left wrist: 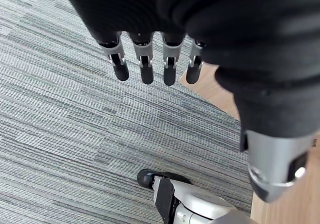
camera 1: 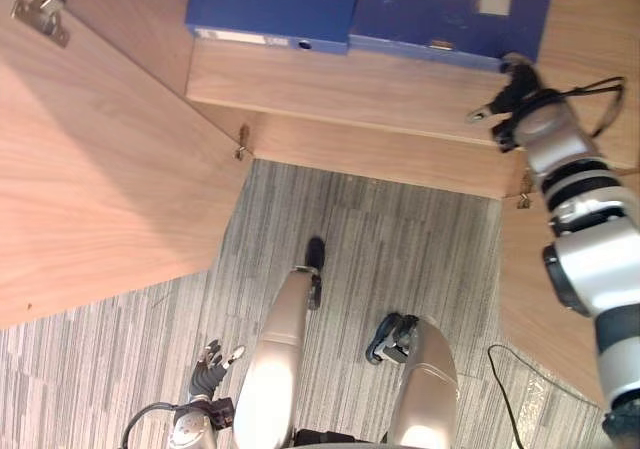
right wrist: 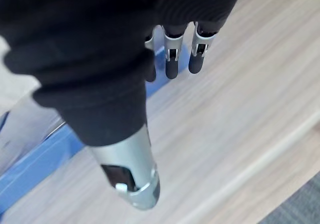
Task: Walk over to the cabinet, pick up the folder, carry it to the office cabinet, place the folder inside the office cabinet, then close the office cabinet door
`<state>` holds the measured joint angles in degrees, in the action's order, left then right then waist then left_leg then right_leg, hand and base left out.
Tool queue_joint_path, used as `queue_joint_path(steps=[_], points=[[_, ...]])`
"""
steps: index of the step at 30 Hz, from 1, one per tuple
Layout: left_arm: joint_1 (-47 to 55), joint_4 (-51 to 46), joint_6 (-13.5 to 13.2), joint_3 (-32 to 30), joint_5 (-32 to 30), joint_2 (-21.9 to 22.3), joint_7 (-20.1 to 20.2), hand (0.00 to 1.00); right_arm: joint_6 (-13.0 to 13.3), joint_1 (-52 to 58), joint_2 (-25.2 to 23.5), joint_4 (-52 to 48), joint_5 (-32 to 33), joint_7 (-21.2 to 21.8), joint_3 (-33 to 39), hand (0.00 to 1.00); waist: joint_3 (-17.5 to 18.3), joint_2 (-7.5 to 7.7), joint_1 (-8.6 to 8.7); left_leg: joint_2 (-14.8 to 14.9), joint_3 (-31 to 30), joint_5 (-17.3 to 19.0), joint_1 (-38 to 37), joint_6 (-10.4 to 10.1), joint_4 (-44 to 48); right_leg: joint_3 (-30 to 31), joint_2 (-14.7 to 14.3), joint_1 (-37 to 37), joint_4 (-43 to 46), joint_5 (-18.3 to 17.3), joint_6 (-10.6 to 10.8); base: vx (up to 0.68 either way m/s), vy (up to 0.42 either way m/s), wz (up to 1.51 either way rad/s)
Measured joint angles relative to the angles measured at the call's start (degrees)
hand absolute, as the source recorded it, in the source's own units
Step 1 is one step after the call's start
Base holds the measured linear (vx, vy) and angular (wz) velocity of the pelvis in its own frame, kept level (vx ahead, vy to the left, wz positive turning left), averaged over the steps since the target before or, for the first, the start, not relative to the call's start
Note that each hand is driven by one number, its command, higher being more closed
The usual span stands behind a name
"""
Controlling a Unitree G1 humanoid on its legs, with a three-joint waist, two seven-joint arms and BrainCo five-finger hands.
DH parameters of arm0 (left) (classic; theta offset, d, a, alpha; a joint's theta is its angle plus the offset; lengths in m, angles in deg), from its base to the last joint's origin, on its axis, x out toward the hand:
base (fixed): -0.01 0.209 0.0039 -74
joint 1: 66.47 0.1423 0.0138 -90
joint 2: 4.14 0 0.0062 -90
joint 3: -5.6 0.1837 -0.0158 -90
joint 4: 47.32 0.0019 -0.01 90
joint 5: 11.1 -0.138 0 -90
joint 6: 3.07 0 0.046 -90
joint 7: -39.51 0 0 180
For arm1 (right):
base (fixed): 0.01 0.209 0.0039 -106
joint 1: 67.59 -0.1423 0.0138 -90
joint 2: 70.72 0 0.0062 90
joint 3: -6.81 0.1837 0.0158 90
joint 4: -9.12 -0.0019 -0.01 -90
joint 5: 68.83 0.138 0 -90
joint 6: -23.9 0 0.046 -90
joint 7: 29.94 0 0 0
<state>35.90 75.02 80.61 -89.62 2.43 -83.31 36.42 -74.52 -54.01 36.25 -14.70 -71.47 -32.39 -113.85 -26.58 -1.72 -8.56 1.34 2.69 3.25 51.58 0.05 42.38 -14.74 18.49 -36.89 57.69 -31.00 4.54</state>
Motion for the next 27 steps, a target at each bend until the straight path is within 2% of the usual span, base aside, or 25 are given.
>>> queue_joint_path(steps=[2, 5, 7, 13, 18, 20, 21, 25, 27], points=[[-2.8, 3.5, 0.5, -2.0, 0.3, 0.6, -1.0, 0.00, -0.1, 0.3, -5.5, -3.3, -2.0, -0.1, 0.8, 0.00, 0.0, 0.83, 0.83, 1.1, 0.8, -0.7, -2.2, -0.4, -2.5, 0.6, -1.5, 1.3, -2.7, 1.5, -0.2, -0.02, -0.026, -0.37], [-5.5, 6.2, 0.9, -4.6, 0.3, 0.5, -3.0, 0.00, -0.5, 0.4, -14.1, -10.4, -7.0, -2.8, 7.6, 0.00, 0.2, 2.82, 2.06, 2.8, 2.2, -2.6, -7.7, -0.6, -8.3, 0.6, -3.3, 5.1, -8.8, 4.8, -0.6, 0.01, -0.028, -0.35], [-5.5, 6.7, 0.9, -5.6, 0.3, 0.7, -3.8, 0.00, -0.7, 0.4, -16.0, -14.6, -9.5, -4.4, 10.4, 0.00, 0.5, 3.43, 2.25, 3.4, 2.9, -3.0, -10.1, -0.7, -10.3, 0.6, -4.0, 7.2, -11.2, 6.0, -0.6, 0.03, -0.018, -0.26], [-5.5, 10.1, 1.3, -8.4, 0.5, -0.2, -4.8, 0.00, -2.9, 0.7, -26.1, -30.9, -15.6, -8.8, 18.7, 0.00, 2.4, 6.00, 4.65, 4.6, 5.1, -5.0, -18.3, -1.3, -18.2, 0.6, -6.3, 14.3, -21.0, 10.6, -0.7, 0.03, 0.010, -0.22], [-8.4, 10.0, 1.4, -8.8, 1.1, -0.3, -4.9, 0.00, -5.5, 6.1, -33.7, -34.3, -19.1, -9.1, 21.9, 0.00, 4.5, 6.21, 4.91, 4.6, 6.0, -6.7, -21.1, -1.4, -22.5, 0.4, -7.1, 16.7, -25.3, 12.4, -0.7, 0.05, -0.012, -0.07], [-10.1, 9.8, 1.4, -8.6, 1.1, 0.5, -4.8, 0.00, -5.6, 8.0, -34.8, -36.5, -20.9, -9.3, 22.8, 0.00, 4.9, 6.19, 4.93, 4.5, 6.0, -7.0, -22.6, -1.5, -23.7, 0.3, -7.2, 18.1, -26.4, 12.8, -0.7, 0.05, -0.020, 0.01], [-10.6, 9.8, 1.4, -8.0, 1.1, 1.4, -4.8, 0.00, -6.2, 9.8, -35.5, -37.2, -21.2, -9.1, 23.0, 0.00, 6.5, 6.15, 5.05, 4.5, 6.1, -7.3, -22.9, -1.6, -24.6, 0.1, -7.3, 18.3, -27.4, 13.2, -0.6, 0.05, -0.018, 0.00], [-11.3, 9.9, 1.5, -7.3, 0.7, 2.9, -4.8, 0.00, -6.1, 17.6, -38.2, -40.6, -21.3, -9.5, 23.1, 0.00, 8.1, 6.06, 5.43, 4.6, 6.6, -8.6, -27.3, -2.0, -28.8, -0.3, -8.4, 22.6, -32.0, 15.1, -0.7, 0.08, -0.020, -0.05], [-11.3, 10.6, 1.6, -7.1, 0.6, 3.4, -4.8, 0.00, -5.2, 23.8, -39.1, -42.8, -20.8, -9.7, 22.7, 0.00, 9.4, 6.03, 5.62, 4.5, 7.0, -8.7, -29.4, -2.2, -30.4, -0.3, -8.5, 24.7, -33.7, 15.4, -0.6, 0.08, -0.009, -0.04]])
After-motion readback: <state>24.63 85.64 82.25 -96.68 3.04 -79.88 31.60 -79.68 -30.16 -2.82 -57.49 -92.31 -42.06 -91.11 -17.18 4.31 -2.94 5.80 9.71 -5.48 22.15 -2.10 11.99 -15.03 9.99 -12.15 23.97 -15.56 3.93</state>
